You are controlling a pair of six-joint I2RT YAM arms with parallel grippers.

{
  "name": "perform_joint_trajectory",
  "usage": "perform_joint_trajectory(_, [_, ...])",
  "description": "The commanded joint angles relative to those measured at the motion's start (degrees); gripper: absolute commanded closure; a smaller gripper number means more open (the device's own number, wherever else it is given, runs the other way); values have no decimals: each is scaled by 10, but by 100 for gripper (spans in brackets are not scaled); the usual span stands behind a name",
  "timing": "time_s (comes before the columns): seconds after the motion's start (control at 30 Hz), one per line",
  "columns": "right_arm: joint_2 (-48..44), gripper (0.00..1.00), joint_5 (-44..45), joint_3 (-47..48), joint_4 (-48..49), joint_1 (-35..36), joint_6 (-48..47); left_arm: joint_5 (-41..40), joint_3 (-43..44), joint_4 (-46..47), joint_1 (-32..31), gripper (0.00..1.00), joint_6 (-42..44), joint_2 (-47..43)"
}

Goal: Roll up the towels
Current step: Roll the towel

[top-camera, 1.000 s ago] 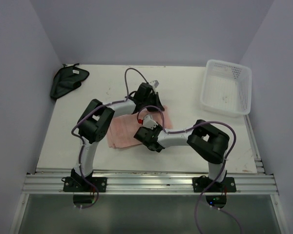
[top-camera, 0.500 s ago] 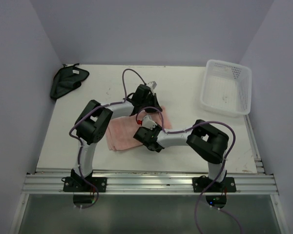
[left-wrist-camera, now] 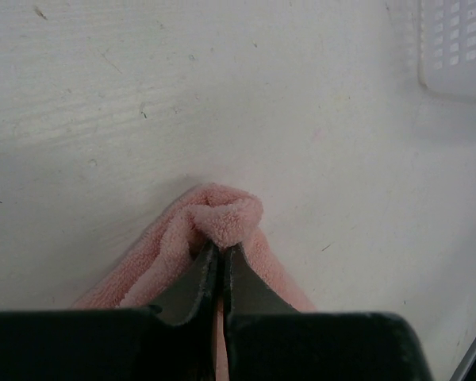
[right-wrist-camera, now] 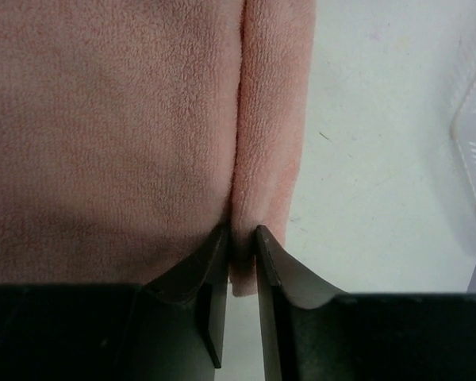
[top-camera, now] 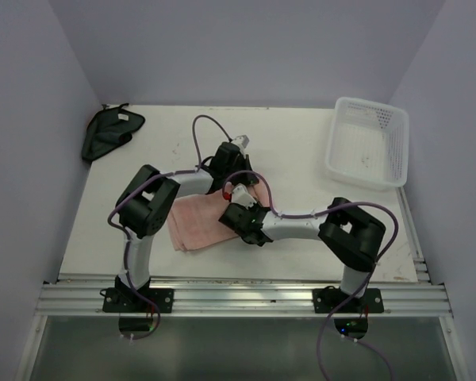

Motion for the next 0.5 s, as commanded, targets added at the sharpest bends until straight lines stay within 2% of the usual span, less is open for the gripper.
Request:
perform_joint_trajectory(0.0, [-68,74,-48,-17,-14,3,22,-60,-14,20,14,100,23,-22])
perform_joint_trajectory(0.13, [-110,63,-84,-31,0,3,6,-64,-15,23,10,100,20,-21])
perform_joint_trajectory(0.33, [-184,54,-140,-68,22,3,-1,-71,-17,20,5,100,22,-23])
perform_joint_trajectory(0.47, [-266,51,-179,-99,38,-5,15,-75,-24,20,4,100,24,-29])
